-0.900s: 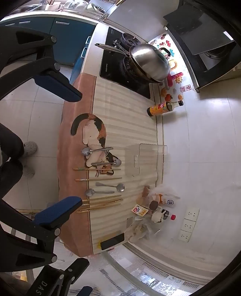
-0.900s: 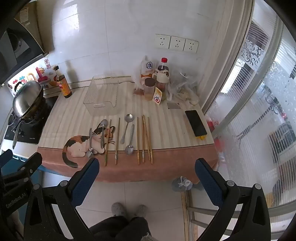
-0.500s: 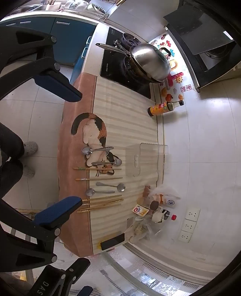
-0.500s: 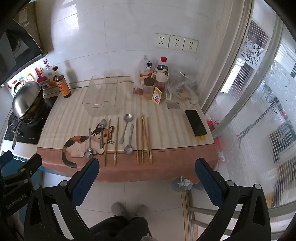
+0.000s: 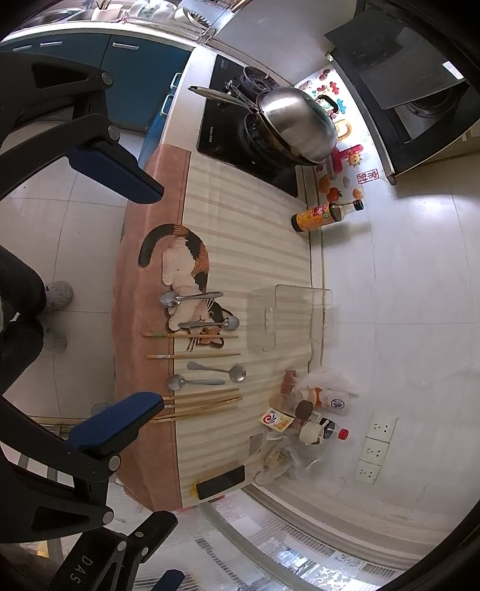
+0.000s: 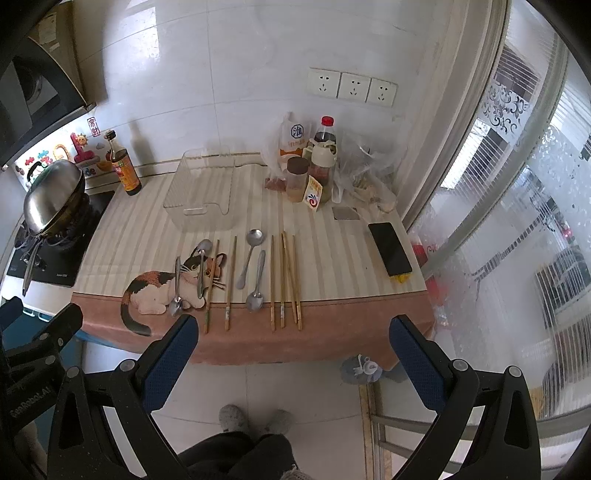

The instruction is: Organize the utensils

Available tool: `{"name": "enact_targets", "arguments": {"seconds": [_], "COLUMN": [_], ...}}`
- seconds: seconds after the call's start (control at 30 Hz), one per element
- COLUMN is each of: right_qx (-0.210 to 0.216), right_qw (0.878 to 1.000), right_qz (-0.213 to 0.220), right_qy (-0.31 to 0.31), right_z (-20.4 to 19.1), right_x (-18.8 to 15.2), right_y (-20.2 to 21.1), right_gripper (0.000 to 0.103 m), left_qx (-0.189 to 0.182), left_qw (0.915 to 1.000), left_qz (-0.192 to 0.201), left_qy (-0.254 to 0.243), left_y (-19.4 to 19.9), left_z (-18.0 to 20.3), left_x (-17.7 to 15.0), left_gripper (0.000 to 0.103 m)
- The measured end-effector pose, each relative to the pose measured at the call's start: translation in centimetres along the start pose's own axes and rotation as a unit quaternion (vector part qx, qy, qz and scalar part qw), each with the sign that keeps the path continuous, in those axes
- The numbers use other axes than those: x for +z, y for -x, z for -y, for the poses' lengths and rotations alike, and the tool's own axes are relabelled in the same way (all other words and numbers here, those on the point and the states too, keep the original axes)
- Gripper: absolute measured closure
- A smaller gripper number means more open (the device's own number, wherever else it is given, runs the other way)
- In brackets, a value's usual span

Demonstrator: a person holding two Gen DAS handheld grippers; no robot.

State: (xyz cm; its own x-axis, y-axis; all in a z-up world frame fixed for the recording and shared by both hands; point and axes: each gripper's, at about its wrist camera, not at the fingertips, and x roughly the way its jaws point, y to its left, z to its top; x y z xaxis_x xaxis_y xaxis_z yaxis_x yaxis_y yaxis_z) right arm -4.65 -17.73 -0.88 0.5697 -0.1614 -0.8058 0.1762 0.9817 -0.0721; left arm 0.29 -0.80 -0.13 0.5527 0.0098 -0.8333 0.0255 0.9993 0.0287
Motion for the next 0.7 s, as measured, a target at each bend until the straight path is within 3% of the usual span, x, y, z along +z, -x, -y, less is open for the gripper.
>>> {"name": "enact_targets", "arguments": {"seconds": [0.7], "right_qx": [0.002], "right_qw": [1.000], "right_qz": [-0.001], "right_qy": [0.001], "right_z": [-0.17], "right_x": [0.48], "right_y": [-0.26], "right_gripper": [0.000], "left_qx": [0.005], "left_qw": [1.0000], "left_qz": [0.005], "left_qy": [0.002], "left_y": [0.12], "left_z": [-0.28], "left_x": [0.50], "left_gripper": [0.000]}}
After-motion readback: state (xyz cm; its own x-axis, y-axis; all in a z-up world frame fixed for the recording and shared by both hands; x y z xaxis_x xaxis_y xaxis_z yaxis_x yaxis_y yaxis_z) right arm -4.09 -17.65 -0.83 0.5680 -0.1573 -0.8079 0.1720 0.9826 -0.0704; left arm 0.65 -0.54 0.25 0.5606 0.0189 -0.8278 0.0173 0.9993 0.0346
